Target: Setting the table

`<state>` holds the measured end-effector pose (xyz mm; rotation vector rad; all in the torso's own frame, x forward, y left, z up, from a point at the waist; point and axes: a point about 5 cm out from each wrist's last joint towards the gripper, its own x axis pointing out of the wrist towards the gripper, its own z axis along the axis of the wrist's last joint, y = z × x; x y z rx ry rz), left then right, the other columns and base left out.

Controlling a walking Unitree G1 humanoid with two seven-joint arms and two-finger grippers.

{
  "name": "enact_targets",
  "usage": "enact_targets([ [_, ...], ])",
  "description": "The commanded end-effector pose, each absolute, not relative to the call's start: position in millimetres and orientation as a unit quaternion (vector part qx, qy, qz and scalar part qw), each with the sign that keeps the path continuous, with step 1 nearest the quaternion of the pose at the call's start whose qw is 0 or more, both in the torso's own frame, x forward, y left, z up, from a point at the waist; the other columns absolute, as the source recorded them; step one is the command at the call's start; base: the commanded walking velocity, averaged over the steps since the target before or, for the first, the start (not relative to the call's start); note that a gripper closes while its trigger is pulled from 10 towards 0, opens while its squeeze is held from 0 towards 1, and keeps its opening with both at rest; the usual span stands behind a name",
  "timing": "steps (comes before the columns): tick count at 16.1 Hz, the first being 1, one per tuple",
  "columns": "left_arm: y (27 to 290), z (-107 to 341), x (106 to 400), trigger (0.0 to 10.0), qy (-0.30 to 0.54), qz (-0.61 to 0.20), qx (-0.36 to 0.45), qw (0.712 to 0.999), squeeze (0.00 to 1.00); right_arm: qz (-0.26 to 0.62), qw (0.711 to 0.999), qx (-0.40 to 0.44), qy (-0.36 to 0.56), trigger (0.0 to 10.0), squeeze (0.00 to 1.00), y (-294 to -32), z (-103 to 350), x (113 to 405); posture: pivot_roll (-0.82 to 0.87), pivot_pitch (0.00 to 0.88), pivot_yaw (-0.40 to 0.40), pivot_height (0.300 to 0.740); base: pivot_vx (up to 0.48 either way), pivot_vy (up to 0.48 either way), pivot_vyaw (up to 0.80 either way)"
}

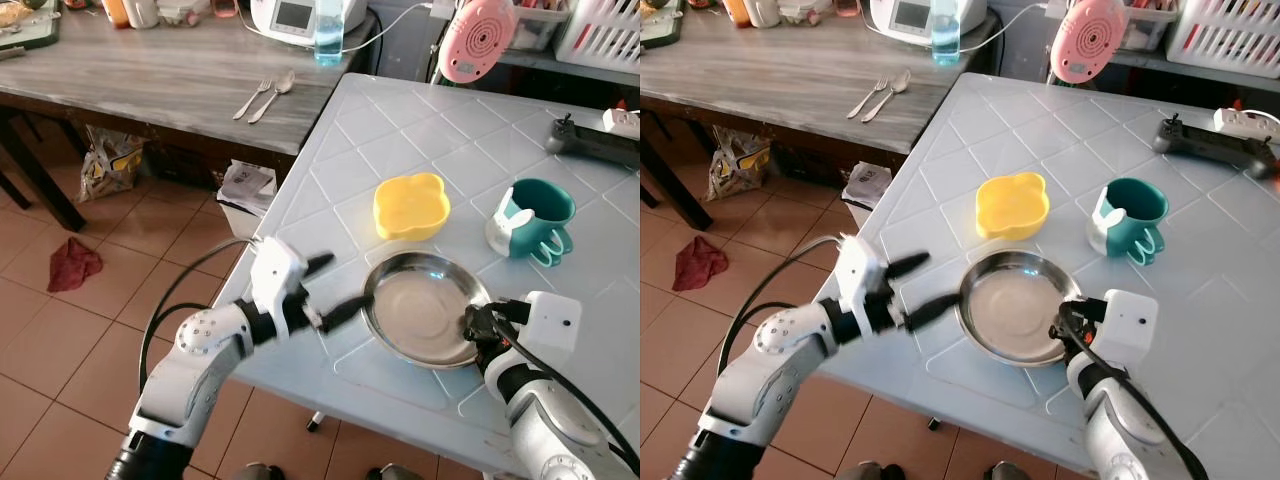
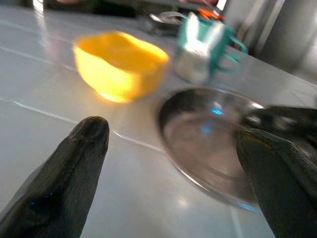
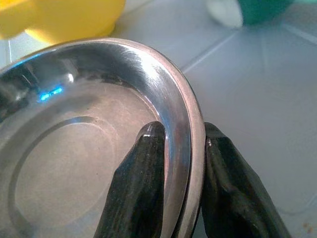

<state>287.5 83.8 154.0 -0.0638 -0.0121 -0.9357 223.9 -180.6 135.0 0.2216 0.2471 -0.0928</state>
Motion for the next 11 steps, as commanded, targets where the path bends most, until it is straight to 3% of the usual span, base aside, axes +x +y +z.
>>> enact_targets([
  [1, 89, 161, 295, 10.0, -0.026, -0.418, -0.029, 0.908, 0.0, -0.052, 0.99, 0.092, 0.097, 0.0, 0.0, -183, 143, 220, -0.02, 0.143, -0.014, 0.714, 0.0, 0.0, 0.0],
  [5, 88, 168, 301, 10.0, -0.052, -0.375, -0.042, 0.925, 0.0, -0.053, 0.995, 0.074, 0.043, 0.0, 0.0, -181, 153, 218, -0.01, 0.139, -0.015, 0.714, 0.0, 0.0, 0.0],
  [11, 90, 166, 310, 10.0, -0.05, -0.302, -0.07, 0.949, 0.0, -0.075, 0.995, 0.045, -0.046, 1.1, 0.0, -188, 171, 214, -0.01, 0.131, -0.013, 0.714, 0.0, 0.0, 0.0],
])
